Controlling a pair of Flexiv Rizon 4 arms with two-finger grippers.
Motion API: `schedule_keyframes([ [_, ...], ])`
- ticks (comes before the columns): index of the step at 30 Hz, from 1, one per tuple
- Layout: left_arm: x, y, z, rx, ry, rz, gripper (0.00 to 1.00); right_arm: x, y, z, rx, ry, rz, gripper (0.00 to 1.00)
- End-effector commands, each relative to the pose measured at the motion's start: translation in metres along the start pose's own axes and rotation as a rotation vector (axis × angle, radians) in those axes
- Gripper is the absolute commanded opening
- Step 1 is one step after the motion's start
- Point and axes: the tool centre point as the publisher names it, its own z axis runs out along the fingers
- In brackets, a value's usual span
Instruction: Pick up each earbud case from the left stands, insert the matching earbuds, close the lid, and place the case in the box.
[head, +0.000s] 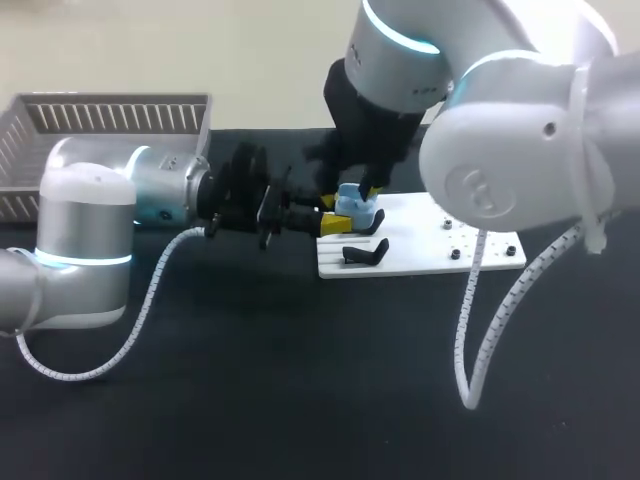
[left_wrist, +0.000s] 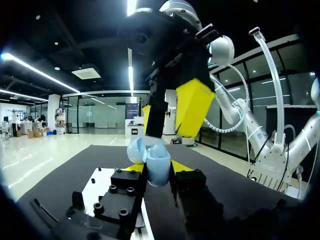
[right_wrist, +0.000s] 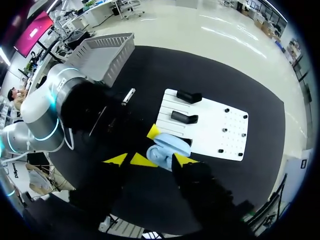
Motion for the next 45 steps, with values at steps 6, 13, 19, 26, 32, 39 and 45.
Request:
schedule_keyframes([
  [6,0.001,-0.001,-0.001,-0.002,-0.003,0.003,0.0,-0.001,-0.016,-0.044,-0.1,-0.105,0.104,1.0],
  [13,0.001,-0.001,-0.001,-0.002,-0.003,0.003,0.0,-0.04,-0.042,-0.04,-0.133,-0.173,0.254,1.0],
  [19,0.001,-0.001,-0.001,-0.002,-0.003,0.003,0.0,-0.063,-0.06,-0.019,-0.097,-0.18,0.322,1.0],
  [26,0.001,-0.001,-0.001,-0.002,-0.003,0.003,0.0,-0.074,-0.085,0.006,-0.041,-0.125,0.394,1.0],
  [32,0.001,-0.001,-0.001,-0.002,-0.003,0.003,0.0,-0.072,-0.103,0.023,-0.002,-0.067,0.433,1.0],
  [39,0.001,-0.001,-0.001,-0.002,-0.003,0.003,0.0,-0.057,-0.11,0.031,0.043,0.005,0.443,1.0],
  [45,0.001,-0.001,-0.001,-0.002,-0.003,0.003,0.0,-0.04,-0.107,0.037,0.061,0.051,0.44,1.0],
])
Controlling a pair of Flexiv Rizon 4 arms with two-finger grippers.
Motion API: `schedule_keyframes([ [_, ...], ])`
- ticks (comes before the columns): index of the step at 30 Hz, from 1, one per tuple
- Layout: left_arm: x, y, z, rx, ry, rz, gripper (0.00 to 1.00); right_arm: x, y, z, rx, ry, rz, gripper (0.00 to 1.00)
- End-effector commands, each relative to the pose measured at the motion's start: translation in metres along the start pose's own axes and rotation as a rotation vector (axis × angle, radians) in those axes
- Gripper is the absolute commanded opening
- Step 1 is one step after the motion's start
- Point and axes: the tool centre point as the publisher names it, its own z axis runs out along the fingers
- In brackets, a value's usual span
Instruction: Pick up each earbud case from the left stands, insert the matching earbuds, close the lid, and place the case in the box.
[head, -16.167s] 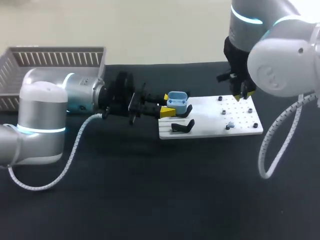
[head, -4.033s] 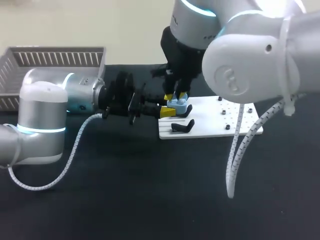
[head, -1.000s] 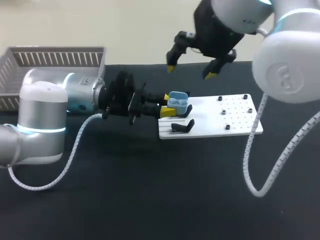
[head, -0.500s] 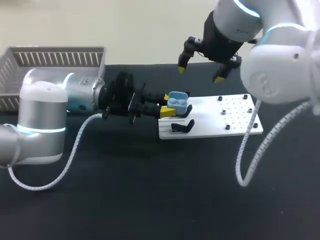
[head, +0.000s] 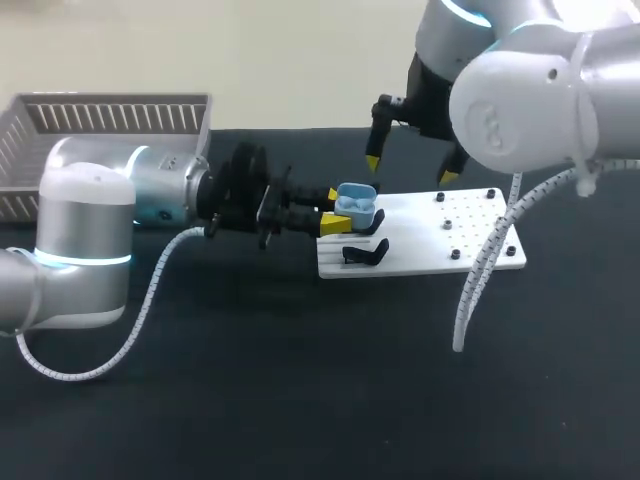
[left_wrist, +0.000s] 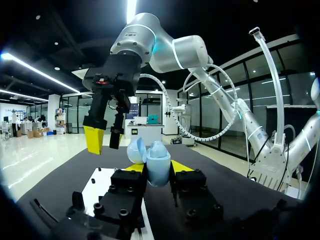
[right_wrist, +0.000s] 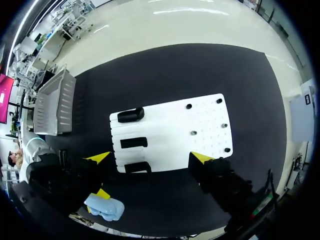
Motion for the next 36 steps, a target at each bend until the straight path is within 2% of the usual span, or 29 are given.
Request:
schedule_keyframes([
  [1,0.001,-0.001,0.0,-0.003,-0.003,0.003,0.0,0.008,0.002,0.0,0.007,0.014,-0.006,1.0],
  [16,0.001,-0.001,0.0,-0.003,-0.003,0.003,0.0,0.045,0.005,-0.009,0.02,0.05,-0.036,1.0],
  [26,0.001,-0.001,0.0,-0.003,-0.003,0.003,0.0,0.056,0.003,-0.007,0.04,0.076,-0.039,1.0],
  [31,0.001,-0.001,0.0,-0.003,-0.003,0.003,0.0,0.051,0.003,-0.017,-0.054,-0.02,-0.057,1.0],
  [36,0.001,-0.001,0.0,-0.003,-0.003,0.003,0.0,0.05,-0.001,-0.043,-0.174,-0.123,-0.085,1.0],
])
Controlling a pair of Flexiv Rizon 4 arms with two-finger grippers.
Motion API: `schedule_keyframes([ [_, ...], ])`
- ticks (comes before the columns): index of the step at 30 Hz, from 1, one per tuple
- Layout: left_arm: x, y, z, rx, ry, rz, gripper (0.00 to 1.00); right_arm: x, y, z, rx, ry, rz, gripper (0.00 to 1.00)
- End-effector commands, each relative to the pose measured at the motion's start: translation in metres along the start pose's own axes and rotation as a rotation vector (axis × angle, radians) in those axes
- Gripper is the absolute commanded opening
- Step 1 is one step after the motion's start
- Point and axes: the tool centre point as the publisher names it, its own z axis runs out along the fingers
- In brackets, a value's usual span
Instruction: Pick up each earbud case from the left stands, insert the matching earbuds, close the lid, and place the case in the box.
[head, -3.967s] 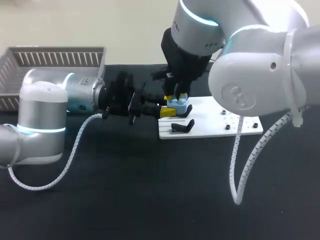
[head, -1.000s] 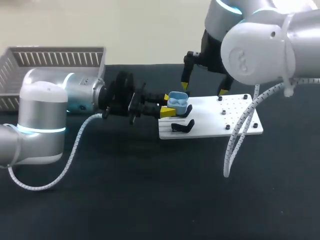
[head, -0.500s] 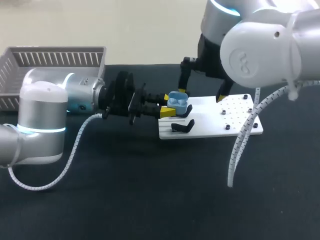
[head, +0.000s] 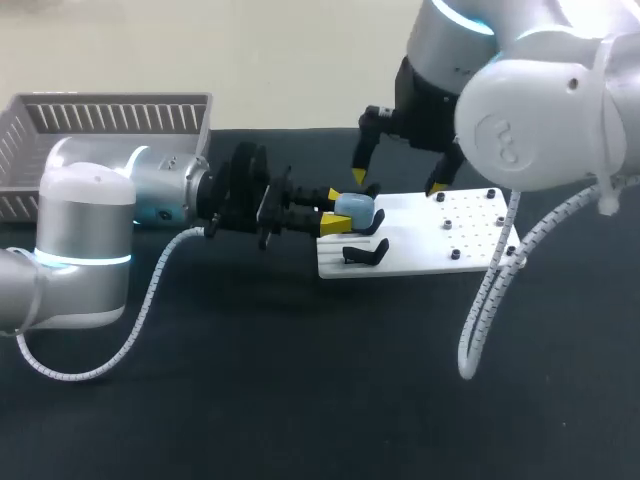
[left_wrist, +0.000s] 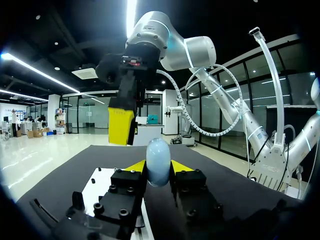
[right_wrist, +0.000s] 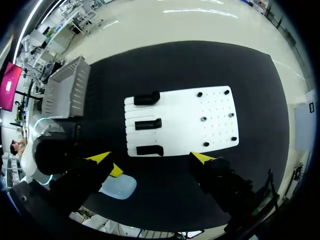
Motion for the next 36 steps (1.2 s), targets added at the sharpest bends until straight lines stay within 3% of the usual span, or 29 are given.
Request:
schedule_keyframes([
  [1,0.001,-0.001,0.0,-0.003,-0.003,0.003,0.0,0.02,-0.02,-0.028,-0.118,-0.131,-0.028,1.0],
  [5,0.001,-0.001,0.0,-0.003,-0.003,0.003,0.0,0.03,-0.028,-0.048,-0.19,-0.21,-0.04,1.0],
  [14,-0.015,-0.015,-0.015,-0.075,0.04,-0.021,0.0,0.053,-0.053,-0.073,-0.205,-0.247,-0.056,1.0],
  [17,-0.025,-0.024,-0.027,-0.163,0.072,-0.053,0.0,0.06,-0.058,-0.083,-0.226,-0.262,-0.046,1.0],
  [25,-0.065,-0.042,-0.069,-0.401,0.189,-0.015,0.0,0.063,-0.061,-0.088,-0.255,-0.269,-0.036,1.0],
  [30,-0.075,-0.04,-0.109,-0.543,0.25,-0.018,0.0,0.063,-0.061,-0.088,-0.255,-0.269,-0.036,1.0],
  [36,-0.078,-0.028,-0.164,-0.687,0.259,-0.024,0.0,0.063,-0.061,-0.088,-0.255,-0.269,-0.036,1.0],
])
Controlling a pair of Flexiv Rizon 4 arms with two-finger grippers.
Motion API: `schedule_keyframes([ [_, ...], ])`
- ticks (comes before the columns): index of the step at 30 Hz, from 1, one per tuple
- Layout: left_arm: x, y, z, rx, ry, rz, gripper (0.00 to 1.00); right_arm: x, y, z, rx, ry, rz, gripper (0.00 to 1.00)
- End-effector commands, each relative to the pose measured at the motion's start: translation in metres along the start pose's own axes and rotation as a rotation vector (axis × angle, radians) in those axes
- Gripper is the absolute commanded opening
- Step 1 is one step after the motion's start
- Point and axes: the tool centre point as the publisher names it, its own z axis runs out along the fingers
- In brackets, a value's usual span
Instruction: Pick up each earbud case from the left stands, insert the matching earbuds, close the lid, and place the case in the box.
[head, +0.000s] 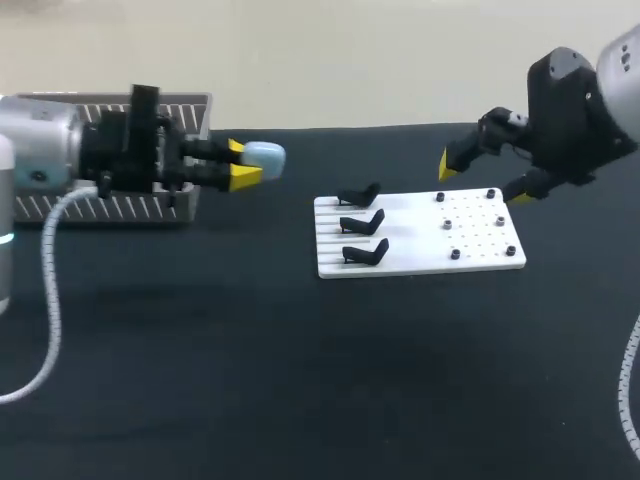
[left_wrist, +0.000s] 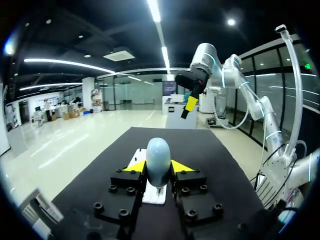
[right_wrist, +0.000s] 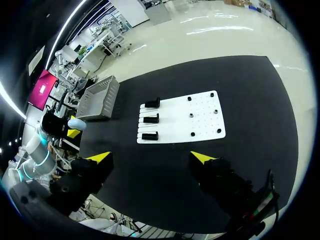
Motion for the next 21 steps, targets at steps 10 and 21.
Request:
schedule_keyframes([
  [10,0.029,0.084,-0.124,-0.439,0.095,-0.08,0.0,0.002,0.0,0.001,0.004,-0.055,0.002,1.0],
  [21,0.032,0.165,-0.193,-0.501,0.179,-0.074,0.0,0.002,0.0,0.001,0.004,-0.055,0.002,1.0],
])
